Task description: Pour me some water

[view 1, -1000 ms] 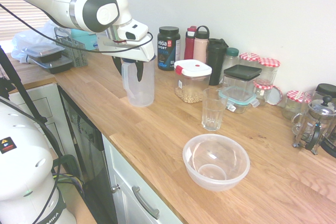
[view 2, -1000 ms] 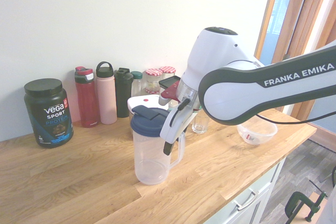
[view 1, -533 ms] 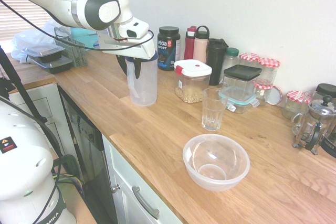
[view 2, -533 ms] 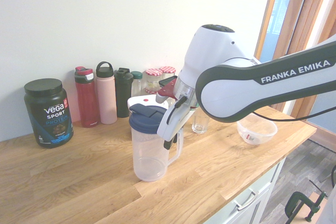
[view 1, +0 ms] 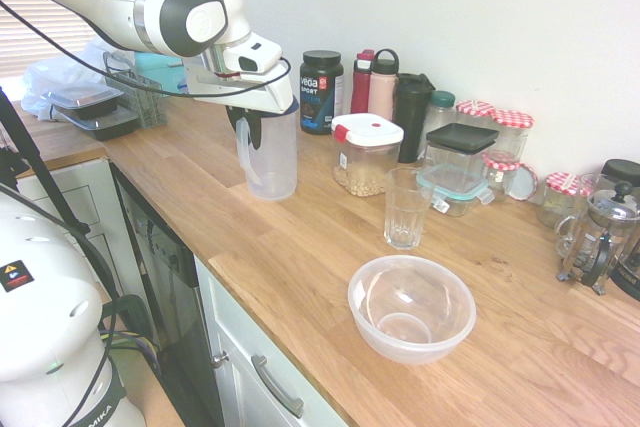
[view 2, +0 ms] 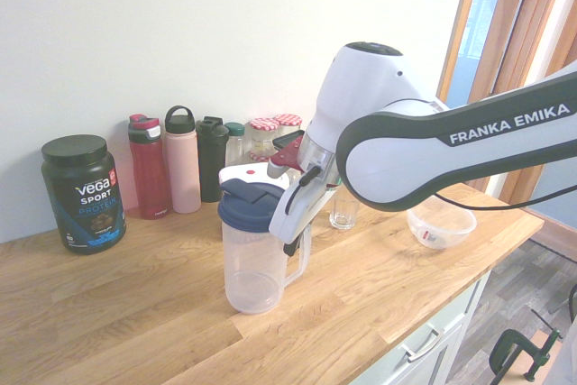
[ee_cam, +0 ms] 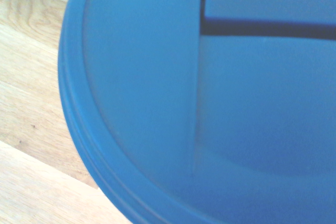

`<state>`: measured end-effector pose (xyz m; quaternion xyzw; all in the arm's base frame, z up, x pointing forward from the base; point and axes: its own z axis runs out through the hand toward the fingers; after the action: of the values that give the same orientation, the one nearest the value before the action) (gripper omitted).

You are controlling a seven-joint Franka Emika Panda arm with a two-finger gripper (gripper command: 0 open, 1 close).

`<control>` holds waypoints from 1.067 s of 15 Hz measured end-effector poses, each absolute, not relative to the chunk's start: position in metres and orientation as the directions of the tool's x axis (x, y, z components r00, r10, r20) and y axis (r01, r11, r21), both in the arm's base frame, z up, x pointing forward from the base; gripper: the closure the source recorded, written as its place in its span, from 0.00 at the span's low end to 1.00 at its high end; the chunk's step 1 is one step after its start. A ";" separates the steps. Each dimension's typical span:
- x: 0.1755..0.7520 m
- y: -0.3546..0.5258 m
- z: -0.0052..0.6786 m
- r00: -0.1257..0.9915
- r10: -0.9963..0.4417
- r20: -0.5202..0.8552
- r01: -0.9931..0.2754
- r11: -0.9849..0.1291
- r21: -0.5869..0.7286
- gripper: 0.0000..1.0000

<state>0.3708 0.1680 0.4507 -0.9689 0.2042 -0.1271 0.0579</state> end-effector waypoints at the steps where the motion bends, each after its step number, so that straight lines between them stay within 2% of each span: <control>1: 0.370 0.167 0.451 0.884 -0.411 0.221 -0.382 -0.910 -0.163 1.00; 7: 0.338 0.156 0.490 0.884 -0.405 0.234 -0.368 -0.911 -0.187 1.00; 12: 0.314 0.111 0.543 0.904 -0.354 0.241 -0.306 -0.928 -0.214 1.00; 16: 0.299 0.056 0.582 0.926 -0.304 0.223 -0.266 -0.946 -0.184 1.00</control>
<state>0.2987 0.0555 0.5815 -0.9785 0.1455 -0.1252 0.0756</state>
